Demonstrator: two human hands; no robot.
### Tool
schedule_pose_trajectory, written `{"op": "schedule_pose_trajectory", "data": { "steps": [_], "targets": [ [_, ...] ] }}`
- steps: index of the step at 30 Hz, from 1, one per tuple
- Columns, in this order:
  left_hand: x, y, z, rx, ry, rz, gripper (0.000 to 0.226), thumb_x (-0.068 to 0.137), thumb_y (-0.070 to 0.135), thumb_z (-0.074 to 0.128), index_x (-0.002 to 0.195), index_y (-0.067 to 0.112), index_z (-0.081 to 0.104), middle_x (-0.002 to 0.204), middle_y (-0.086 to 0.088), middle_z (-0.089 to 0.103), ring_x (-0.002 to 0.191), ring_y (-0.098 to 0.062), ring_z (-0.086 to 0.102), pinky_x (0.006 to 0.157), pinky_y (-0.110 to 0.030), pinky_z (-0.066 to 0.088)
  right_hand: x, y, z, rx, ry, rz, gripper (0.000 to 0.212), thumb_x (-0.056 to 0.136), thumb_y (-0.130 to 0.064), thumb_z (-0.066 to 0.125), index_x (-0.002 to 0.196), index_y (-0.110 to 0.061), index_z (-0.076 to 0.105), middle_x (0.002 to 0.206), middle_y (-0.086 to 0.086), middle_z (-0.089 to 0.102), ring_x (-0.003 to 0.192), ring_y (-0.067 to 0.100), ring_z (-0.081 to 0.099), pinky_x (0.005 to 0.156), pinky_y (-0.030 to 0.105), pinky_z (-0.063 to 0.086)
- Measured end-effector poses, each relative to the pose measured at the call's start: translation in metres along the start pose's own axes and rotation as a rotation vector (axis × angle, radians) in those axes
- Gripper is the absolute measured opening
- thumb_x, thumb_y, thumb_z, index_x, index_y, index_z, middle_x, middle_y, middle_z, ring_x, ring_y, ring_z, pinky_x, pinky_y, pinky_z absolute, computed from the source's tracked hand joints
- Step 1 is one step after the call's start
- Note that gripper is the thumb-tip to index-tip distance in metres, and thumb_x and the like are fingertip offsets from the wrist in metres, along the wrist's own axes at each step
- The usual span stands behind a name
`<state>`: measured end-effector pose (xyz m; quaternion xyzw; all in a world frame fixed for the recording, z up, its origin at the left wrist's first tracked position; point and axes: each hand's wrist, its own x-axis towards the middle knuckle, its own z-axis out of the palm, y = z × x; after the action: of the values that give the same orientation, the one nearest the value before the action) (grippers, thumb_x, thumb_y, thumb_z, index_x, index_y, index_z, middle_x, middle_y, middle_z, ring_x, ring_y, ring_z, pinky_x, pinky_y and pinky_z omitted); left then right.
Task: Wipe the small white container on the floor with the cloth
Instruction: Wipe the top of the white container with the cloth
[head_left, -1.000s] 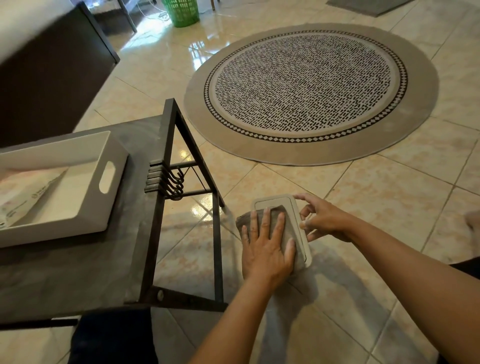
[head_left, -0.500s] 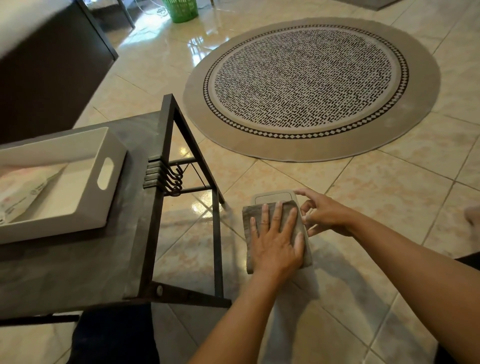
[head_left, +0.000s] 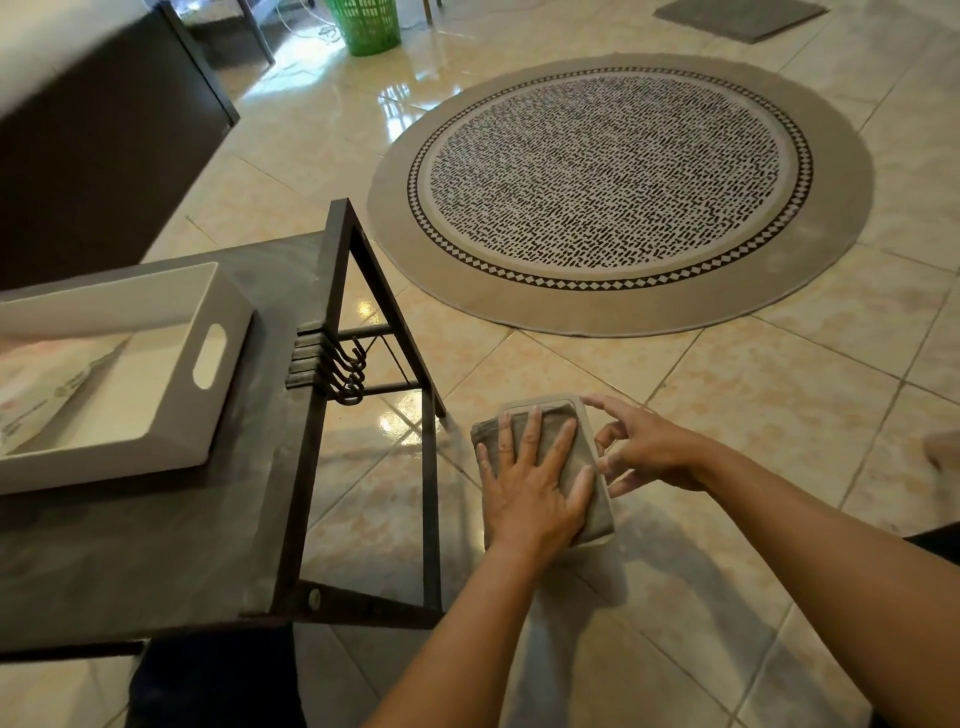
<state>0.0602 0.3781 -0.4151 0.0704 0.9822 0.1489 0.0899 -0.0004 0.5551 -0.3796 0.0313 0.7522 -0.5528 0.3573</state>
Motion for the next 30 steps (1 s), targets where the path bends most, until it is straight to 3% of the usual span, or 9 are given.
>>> {"op": "schedule_pose_trajectory", "data": {
  "steps": [8, 15, 20, 26, 30],
  "targets": [
    [-0.002, -0.002, 0.002, 0.063, -0.007, 0.042, 0.068, 0.094, 0.066, 0.015, 0.152, 0.043, -0.011, 0.162, 0.004, -0.022, 0.144, -0.023, -0.033, 0.117, -0.058, -0.012, 0.0, 0.004, 0.0, 0.024, 0.008, -0.007, 0.09, 0.084, 0.018, 0.059, 0.152, -0.033, 0.03, 0.102, 0.016, 0.054, 0.084, 0.029, 0.069, 0.077, 0.05, 0.063],
    [-0.01, 0.005, 0.001, 0.059, -0.045, 0.134, 0.063, 0.099, 0.051, 0.021, 0.152, 0.043, -0.012, 0.161, 0.007, -0.025, 0.144, -0.021, -0.032, 0.117, -0.056, -0.011, 0.0, 0.004, 0.001, 0.028, 0.006, -0.014, 0.093, 0.084, 0.02, 0.058, 0.153, -0.033, 0.028, 0.104, 0.016, 0.055, 0.083, 0.028, 0.069, 0.073, 0.047, 0.064],
    [-0.012, -0.012, -0.006, 0.059, -0.041, 0.049, 0.069, 0.095, 0.064, 0.019, 0.152, 0.042, -0.014, 0.161, 0.003, -0.026, 0.143, -0.022, -0.036, 0.119, -0.052, -0.01, -0.001, 0.004, 0.003, 0.027, 0.022, -0.014, 0.091, 0.084, 0.018, 0.06, 0.153, -0.033, 0.029, 0.102, 0.016, 0.054, 0.085, 0.029, 0.068, 0.077, 0.051, 0.063],
    [-0.005, 0.006, 0.0, 0.085, -0.02, 0.062, 0.066, 0.094, 0.062, 0.015, 0.151, 0.044, -0.014, 0.162, 0.003, -0.024, 0.144, -0.023, -0.032, 0.118, -0.057, -0.009, 0.001, 0.003, 0.004, 0.014, 0.025, -0.024, 0.093, 0.083, 0.02, 0.058, 0.154, -0.032, 0.028, 0.103, 0.016, 0.054, 0.082, 0.026, 0.068, 0.07, 0.043, 0.064],
    [-0.016, 0.004, -0.002, 0.066, -0.006, 0.003, 0.067, 0.094, 0.061, 0.013, 0.152, 0.041, -0.014, 0.16, 0.003, -0.028, 0.143, -0.022, -0.035, 0.118, -0.053, -0.014, 0.0, 0.002, 0.005, 0.033, 0.024, -0.023, 0.092, 0.084, 0.019, 0.059, 0.154, -0.032, 0.028, 0.104, 0.018, 0.054, 0.085, 0.029, 0.068, 0.072, 0.045, 0.064]
  ]
}}
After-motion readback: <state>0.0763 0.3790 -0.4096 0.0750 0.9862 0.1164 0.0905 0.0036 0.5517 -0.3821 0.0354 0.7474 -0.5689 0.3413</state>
